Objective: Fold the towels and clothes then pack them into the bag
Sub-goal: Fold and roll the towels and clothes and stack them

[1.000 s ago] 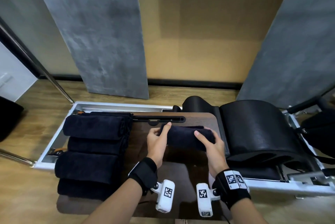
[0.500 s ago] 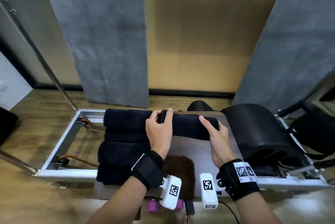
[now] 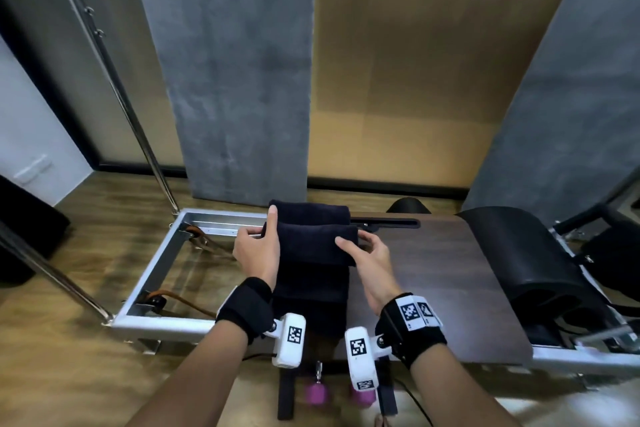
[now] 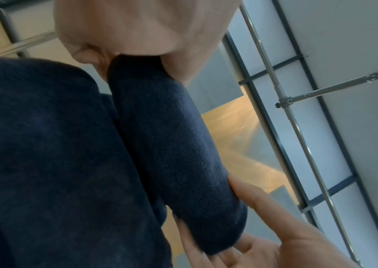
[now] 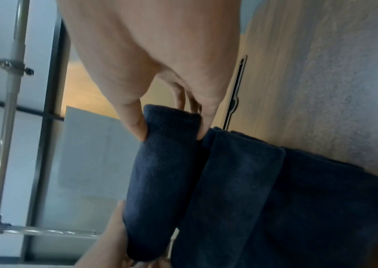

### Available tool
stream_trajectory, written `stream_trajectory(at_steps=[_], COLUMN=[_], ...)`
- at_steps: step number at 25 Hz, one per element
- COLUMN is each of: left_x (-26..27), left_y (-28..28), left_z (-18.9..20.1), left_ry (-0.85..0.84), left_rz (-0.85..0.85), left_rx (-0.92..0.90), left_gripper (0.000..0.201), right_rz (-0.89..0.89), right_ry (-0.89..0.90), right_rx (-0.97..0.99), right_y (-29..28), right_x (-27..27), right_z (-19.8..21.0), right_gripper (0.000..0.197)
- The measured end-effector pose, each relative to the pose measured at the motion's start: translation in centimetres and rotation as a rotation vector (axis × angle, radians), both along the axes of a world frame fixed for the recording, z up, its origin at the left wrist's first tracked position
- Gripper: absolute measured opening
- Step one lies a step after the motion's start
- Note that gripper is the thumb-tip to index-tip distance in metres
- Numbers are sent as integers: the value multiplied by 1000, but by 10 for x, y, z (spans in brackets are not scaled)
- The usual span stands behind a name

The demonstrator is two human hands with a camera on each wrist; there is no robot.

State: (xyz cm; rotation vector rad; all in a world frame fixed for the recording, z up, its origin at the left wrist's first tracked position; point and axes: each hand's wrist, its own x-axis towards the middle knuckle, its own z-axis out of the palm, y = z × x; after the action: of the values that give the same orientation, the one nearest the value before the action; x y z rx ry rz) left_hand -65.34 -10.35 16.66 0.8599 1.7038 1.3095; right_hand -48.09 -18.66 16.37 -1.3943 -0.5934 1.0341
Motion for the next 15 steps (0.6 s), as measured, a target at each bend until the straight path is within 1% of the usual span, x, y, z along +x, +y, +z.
stream_trajectory(at_steps=[2, 4, 5, 6, 7, 9, 10, 12, 15], left_x=[-5, -8, -9, -10, -11, -12, -13, -16, -18], left_y=[1, -5, -10, -15, -21, -28, -29, -28, -27], left_z=[-6, -18, -25, -31, -35, -38, -38, -38, -36], left_ry=[6, 46, 66, 67, 41, -68, -124, -191, -160], left_rz=[-64, -159, -212, -267, -318, -381, -393, -406, -442], left_rx=[-37, 2, 41, 73, 97, 136, 147, 152, 153], left_gripper=[61, 59, 59, 60, 62, 61, 60, 58, 50], right_rz=[-44, -66, -76, -76, -65, 0, 37, 75, 60], right_ry=[-173, -356, -404, -416, -385, -277, -268, -313, -305], right_rx=[-72, -129, -137, -145, -151, -155, -148, -138, -148], right_y=[5, 7, 7, 7, 8, 7, 7, 8, 8], right_x=[-8, -15, -17, -18, -21, -26, -29, -32, -31], right_z=[-11, -21, -24, -26, -28, -28, -29, -31, -32], right_gripper=[38, 28, 28, 32, 36, 44, 48, 52, 51])
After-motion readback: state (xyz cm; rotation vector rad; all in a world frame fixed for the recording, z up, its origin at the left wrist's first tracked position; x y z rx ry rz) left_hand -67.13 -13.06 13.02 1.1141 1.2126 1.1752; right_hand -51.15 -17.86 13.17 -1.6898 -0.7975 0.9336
